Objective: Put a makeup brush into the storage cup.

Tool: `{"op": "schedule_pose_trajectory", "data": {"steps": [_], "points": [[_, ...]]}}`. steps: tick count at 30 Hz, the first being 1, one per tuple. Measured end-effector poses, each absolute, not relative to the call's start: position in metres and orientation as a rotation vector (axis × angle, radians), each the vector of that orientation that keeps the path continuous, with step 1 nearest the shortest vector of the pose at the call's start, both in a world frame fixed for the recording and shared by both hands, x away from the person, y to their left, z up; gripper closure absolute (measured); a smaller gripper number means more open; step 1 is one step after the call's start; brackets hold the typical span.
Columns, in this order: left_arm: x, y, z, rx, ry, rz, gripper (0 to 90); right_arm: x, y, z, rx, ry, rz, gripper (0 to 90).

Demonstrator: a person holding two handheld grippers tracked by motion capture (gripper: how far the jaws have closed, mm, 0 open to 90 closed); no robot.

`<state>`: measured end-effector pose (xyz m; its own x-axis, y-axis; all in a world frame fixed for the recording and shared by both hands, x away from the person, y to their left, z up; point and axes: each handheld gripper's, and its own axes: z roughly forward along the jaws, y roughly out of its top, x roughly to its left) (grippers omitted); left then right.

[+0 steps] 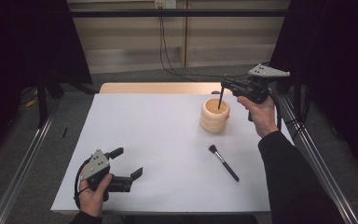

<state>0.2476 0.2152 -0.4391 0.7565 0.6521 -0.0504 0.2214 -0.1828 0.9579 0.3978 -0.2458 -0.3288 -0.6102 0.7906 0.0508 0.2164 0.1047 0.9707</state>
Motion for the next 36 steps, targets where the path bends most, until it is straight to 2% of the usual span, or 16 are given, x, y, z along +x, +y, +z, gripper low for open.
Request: {"op": "schedule_pose_trajectory", "data": {"steps": [36], "points": [[0.248, 0.218, -0.439, 1.752, 0.685, 0.464, 1.8, 0.404, -0.251, -0.38, 1.077, 1.935, 1.503, 83.7]]}}
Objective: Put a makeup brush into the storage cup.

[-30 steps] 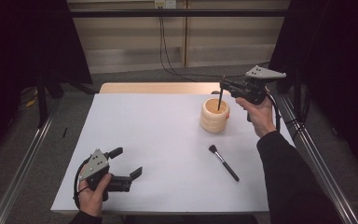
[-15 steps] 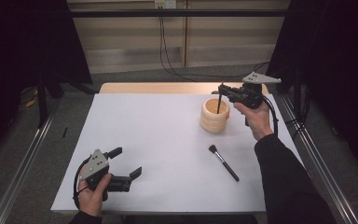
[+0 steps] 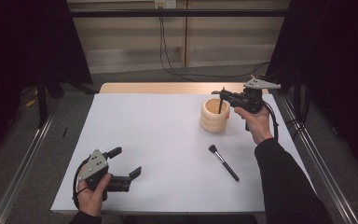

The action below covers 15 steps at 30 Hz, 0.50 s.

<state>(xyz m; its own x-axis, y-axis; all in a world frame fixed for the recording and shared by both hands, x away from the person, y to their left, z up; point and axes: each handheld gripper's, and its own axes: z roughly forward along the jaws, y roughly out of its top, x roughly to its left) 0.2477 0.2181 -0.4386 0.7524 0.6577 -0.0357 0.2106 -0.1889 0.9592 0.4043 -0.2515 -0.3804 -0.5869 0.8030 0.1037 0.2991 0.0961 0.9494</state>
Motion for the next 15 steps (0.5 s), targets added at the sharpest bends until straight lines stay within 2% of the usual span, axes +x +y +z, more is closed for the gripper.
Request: {"op": "schedule_pose_trajectory", "data": {"steps": [15], "points": [[0.248, 0.218, -0.439, 1.752, 0.682, 0.461, 1.9, 0.406, -0.251, -0.393, 1.115, 1.946, 1.509, 83.0]]}}
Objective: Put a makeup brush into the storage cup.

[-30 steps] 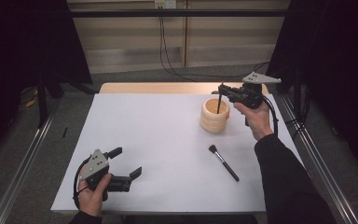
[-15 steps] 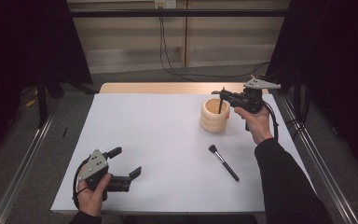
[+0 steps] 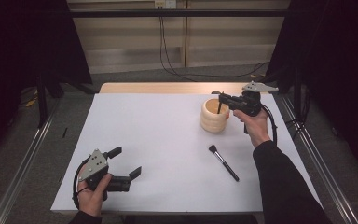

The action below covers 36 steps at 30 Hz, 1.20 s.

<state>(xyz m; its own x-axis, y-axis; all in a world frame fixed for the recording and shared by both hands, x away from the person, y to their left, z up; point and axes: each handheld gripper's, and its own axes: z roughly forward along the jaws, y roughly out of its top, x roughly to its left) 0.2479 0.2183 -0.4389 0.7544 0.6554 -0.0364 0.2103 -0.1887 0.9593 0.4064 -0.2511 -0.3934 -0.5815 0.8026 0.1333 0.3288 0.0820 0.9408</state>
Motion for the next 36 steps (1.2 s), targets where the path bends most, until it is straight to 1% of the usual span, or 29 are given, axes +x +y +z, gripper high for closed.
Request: {"op": "schedule_pose_trajectory", "data": {"steps": [7, 9, 11, 14, 16, 17, 19, 20, 21, 22, 25, 30, 34, 36], "points": [[0.248, 0.219, -0.439, 1.747, 0.688, 0.466, 2.0, 0.405, -0.252, -0.393, 1.116, 1.935, 1.51, 81.3], [0.248, 0.219, -0.439, 1.746, 0.688, 0.464, 1.9, 0.404, -0.253, -0.394, 1.116, 1.934, 1.507, 78.2], [0.248, 0.219, -0.439, 1.746, 0.688, 0.463, 1.9, 0.403, -0.253, -0.395, 1.122, 1.93, 1.502, 77.1], [0.248, 0.219, -0.439, 1.748, 0.687, 0.465, 1.9, 0.402, -0.255, -0.396, 1.122, 1.918, 1.498, 71.5], [0.248, 0.219, -0.439, 1.746, 0.689, 0.463, 1.9, 0.401, -0.256, -0.396, 1.117, 1.912, 1.501, 64.0], [0.248, 0.219, -0.439, 1.748, 0.688, 0.466, 2.0, 0.4, -0.257, -0.395, 1.124, 1.901, 1.492, 62.0], [0.248, 0.219, -0.439, 1.745, 0.691, 0.464, 2.0, 0.398, -0.258, -0.393, 1.125, 1.892, 1.485, 52.5], [0.248, 0.219, -0.439, 1.745, 0.691, 0.465, 2.0, 0.397, -0.258, -0.393, 1.126, 1.885, 1.482, 51.8], [0.248, 0.219, -0.439, 1.748, 0.69, 0.467, 2.0, 0.397, -0.259, -0.392, 1.118, 1.891, 1.479, 48.8], [0.248, 0.219, -0.439, 1.747, 0.689, 0.467, 2.0, 0.396, -0.259, -0.392, 1.121, 1.887, 1.473, 42.6], [0.248, 0.219, -0.439, 1.746, 0.69, 0.465, 2.0, 0.394, -0.261, -0.39, 1.132, 1.875, 1.459, 31.3], [0.248, 0.219, -0.439, 1.746, 0.688, 0.465, 2.0, 0.39, -0.26, -0.389, 1.118, 1.861, 1.443, 18.2], [0.248, 0.219, -0.439, 1.748, 0.688, 0.468, 2.0, 0.388, -0.259, -0.39, 1.118, 1.845, 1.454, 5.0], [0.247, 0.219, -0.439, 1.746, 0.696, 0.463, 2.0, 0.388, -0.259, -0.391, 1.135, 1.842, 1.467, 1.1]]}}
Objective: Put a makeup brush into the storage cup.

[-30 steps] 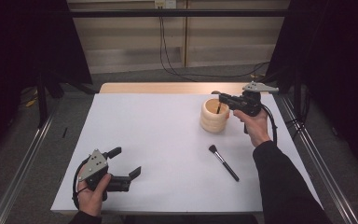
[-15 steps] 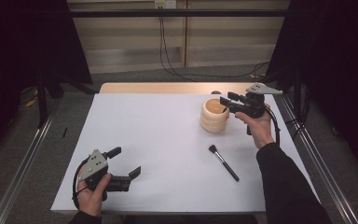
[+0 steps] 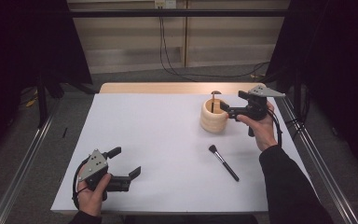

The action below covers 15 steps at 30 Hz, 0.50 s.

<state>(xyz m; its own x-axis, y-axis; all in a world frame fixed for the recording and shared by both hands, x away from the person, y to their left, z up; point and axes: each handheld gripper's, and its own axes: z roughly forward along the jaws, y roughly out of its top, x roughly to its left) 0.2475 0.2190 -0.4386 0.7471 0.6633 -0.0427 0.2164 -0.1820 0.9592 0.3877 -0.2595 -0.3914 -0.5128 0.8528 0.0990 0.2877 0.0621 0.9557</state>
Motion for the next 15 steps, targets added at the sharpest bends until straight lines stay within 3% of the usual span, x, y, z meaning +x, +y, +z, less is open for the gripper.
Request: {"op": "schedule_pose_trajectory", "data": {"steps": [15], "points": [[0.247, 0.223, -0.438, 1.711, 0.719, 0.455, 1.9, 0.361, -0.27, -0.396, 1.109, 1.817, 1.474, 0.0]]}}
